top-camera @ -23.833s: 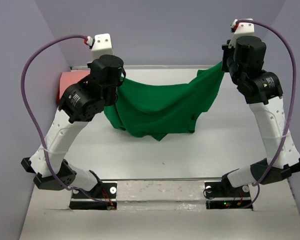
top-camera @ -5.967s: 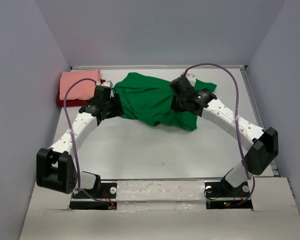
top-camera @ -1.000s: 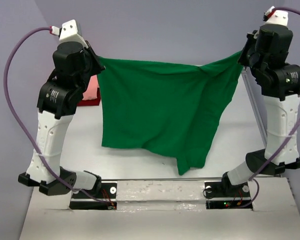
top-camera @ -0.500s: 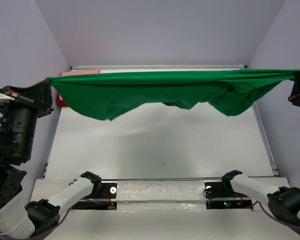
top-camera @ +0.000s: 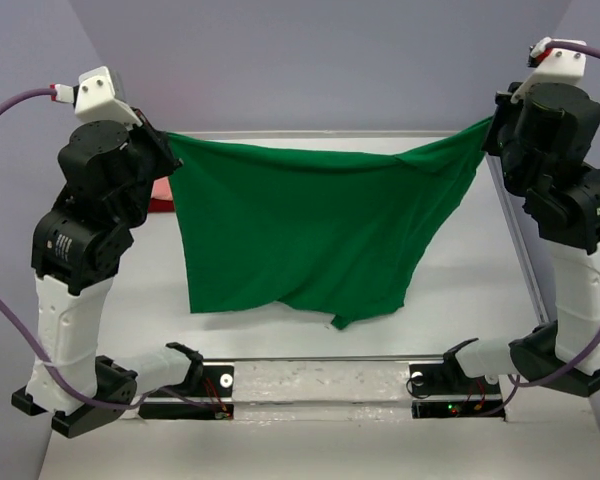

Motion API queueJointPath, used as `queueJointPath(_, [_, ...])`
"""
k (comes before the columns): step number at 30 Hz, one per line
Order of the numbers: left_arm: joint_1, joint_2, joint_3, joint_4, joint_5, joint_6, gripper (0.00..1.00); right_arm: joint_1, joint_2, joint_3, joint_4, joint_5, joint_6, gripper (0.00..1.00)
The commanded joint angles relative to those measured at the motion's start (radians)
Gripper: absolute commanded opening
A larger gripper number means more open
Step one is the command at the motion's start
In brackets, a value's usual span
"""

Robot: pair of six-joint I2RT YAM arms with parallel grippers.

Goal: Fold and stack the t-shirts
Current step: Flatten out the tshirt

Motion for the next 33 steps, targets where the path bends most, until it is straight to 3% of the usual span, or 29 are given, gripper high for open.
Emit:
queueJointPath(1, [0.004,0.008,0.064,0.067,-0.034,0.039,0.00,0.003,0.001,0.072,0.074,0.052,-0.046,0.00])
queueJointPath(10, [-0.013,-0.060,0.000,0.051,-0.053,0.029,0.00,0.034,-0.077,0.002,0.074,0.117,-0.074,0.00])
queueJointPath(18, [-0.013,-0.152,-0.065,0.021,-0.043,0.010,0.00,0.044,-0.191,-0.106,-0.052,0.039,0.057,0.00])
queueJointPath(23, [-0.013,-0.193,-0.092,0.008,-0.066,0.013,0.00,0.044,-0.281,-0.166,-0.052,0.034,0.046,0.00])
queueJointPath(33, [-0.022,-0.045,-0.028,0.087,-0.086,0.084,0.00,0.076,-0.113,-0.095,0.037,0.089,-0.044,0.00])
